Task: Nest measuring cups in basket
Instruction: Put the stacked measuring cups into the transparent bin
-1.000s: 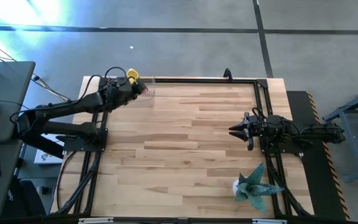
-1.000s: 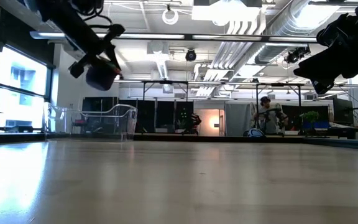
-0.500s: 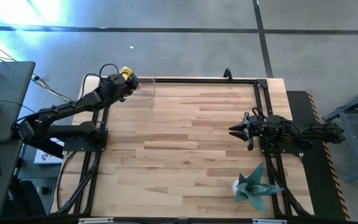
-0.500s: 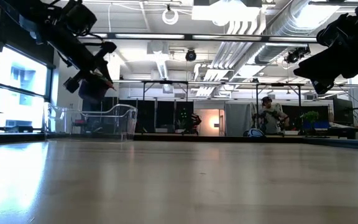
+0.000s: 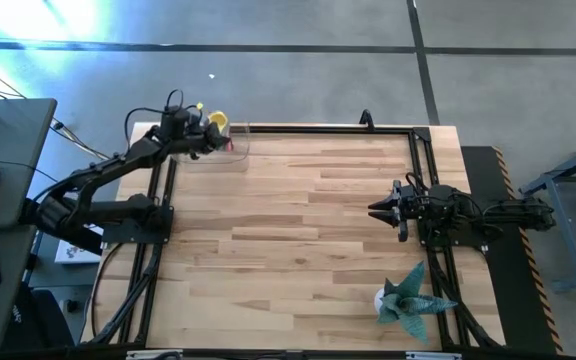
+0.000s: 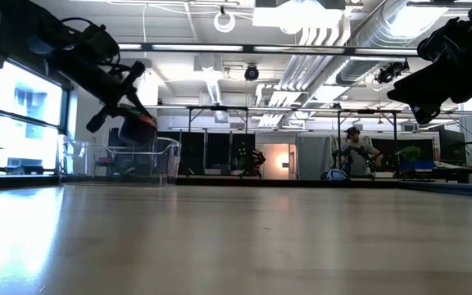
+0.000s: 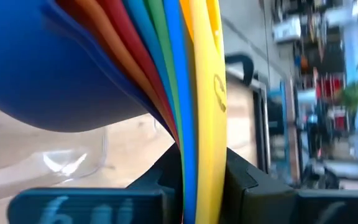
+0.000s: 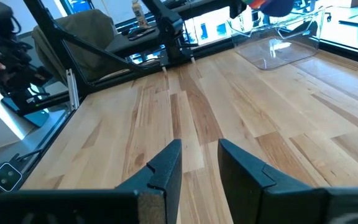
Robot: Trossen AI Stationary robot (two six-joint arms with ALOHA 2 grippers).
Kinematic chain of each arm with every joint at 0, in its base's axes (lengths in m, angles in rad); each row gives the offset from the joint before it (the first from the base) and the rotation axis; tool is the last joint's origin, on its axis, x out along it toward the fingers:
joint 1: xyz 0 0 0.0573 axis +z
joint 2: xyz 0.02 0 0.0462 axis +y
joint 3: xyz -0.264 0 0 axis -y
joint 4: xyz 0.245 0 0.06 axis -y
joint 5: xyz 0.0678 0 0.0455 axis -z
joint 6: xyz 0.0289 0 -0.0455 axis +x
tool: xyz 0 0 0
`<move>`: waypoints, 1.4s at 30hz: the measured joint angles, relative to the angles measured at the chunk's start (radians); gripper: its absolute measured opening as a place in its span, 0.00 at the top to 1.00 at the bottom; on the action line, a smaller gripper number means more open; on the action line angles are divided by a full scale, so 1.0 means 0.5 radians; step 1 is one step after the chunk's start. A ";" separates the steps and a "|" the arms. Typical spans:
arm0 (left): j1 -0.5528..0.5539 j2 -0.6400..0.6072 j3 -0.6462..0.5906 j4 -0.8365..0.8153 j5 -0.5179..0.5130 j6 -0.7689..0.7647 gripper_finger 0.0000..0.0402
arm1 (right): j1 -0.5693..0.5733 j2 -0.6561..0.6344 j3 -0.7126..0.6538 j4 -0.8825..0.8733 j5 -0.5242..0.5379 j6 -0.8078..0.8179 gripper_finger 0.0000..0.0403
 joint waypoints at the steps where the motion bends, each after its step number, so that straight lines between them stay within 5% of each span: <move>1: 0.018 0.028 0.000 -0.002 0.054 0.046 0.89 | 0.000 0.000 0.000 0.000 0.000 0.000 0.76; 22: 0.271 0.720 0.896 -1.555 0.429 1.982 0.89 | 0.001 -0.001 0.000 0.000 -0.001 0.000 0.76; 42: 0.393 1.417 1.345 -2.205 0.381 2.749 0.89 | 0.000 -0.001 0.000 0.000 0.000 0.000 0.76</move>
